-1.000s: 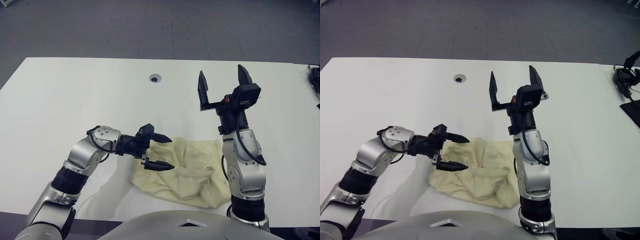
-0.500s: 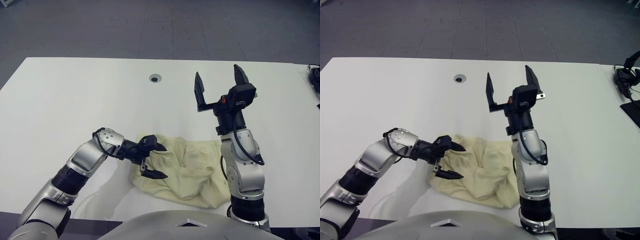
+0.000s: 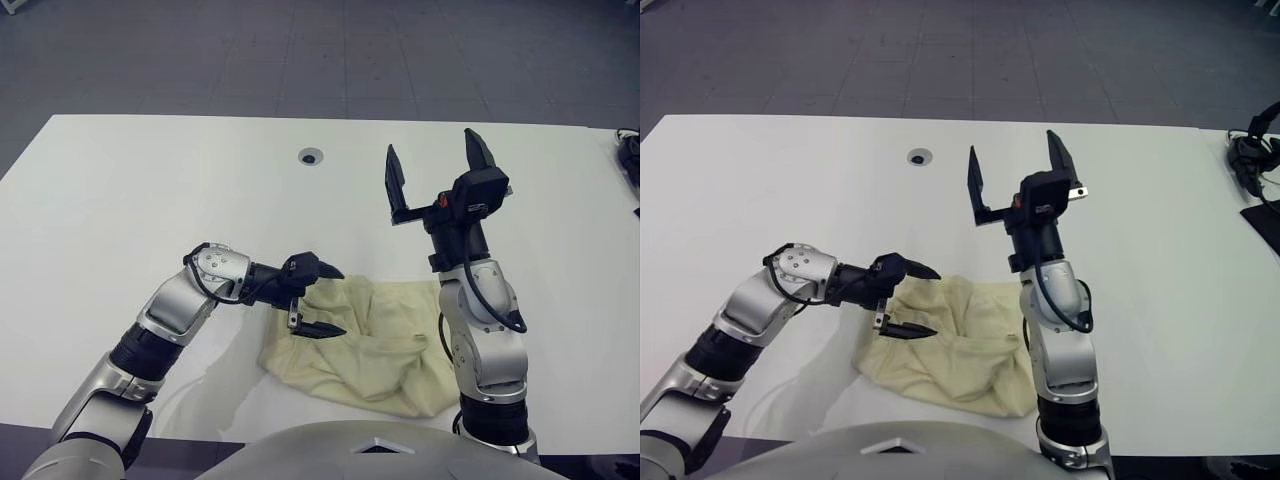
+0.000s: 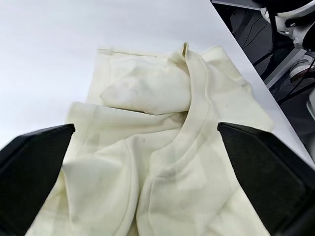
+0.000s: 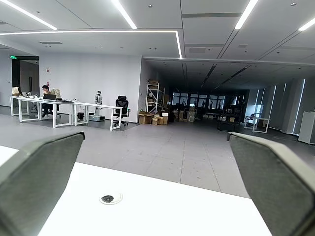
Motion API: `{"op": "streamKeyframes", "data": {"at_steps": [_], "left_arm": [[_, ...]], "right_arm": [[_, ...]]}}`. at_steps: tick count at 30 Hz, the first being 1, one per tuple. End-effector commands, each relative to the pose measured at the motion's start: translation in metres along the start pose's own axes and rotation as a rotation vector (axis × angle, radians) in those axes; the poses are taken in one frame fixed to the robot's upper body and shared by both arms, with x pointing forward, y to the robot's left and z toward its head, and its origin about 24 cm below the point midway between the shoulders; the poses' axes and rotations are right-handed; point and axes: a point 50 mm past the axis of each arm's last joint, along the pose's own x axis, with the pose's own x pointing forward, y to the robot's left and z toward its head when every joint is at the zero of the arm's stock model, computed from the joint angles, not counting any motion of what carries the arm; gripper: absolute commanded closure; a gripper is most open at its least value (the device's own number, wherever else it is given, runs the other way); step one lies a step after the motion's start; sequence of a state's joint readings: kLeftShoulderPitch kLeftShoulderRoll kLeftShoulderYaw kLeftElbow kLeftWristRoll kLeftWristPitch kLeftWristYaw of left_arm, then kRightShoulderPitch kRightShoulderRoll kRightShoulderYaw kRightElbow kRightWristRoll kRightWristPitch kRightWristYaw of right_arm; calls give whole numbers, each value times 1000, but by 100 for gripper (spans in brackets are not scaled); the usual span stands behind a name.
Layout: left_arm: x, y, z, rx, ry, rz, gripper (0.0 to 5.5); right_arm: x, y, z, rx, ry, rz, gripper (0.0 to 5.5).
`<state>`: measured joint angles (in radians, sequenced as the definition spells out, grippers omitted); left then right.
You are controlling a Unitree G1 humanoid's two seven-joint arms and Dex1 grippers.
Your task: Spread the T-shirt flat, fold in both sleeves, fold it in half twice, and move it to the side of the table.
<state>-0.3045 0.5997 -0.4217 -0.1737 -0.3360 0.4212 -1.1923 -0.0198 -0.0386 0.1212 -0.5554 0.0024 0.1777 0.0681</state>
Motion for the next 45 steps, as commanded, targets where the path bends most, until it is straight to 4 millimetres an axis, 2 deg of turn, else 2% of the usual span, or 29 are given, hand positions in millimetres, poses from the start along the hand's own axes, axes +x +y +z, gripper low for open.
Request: {"op": "streamKeyframes", "data": {"at_steps": [1, 4, 10, 19, 37, 45], "left_arm": [[-4, -10, -7, -42, 53, -60, 10], [-3, -15, -14, -87, 86, -93, 10], [0, -20, -14, -113, 82, -118, 10], [6, -24, -22, -98, 131, -145, 10], [-1, -15, -24, -102, 190, -133, 10], [2, -17, -22, -103, 161, -142, 143]], "right_arm": [[-1, 0, 2, 1, -1, 5, 11], [-1, 0, 2, 1, -1, 5, 11], [0, 1, 2, 4, 0, 13, 11], [0, 2, 3, 8, 1, 12, 11], [3, 4, 3, 18, -1, 14, 11], [3, 5, 4, 19, -2, 20, 10]]}}
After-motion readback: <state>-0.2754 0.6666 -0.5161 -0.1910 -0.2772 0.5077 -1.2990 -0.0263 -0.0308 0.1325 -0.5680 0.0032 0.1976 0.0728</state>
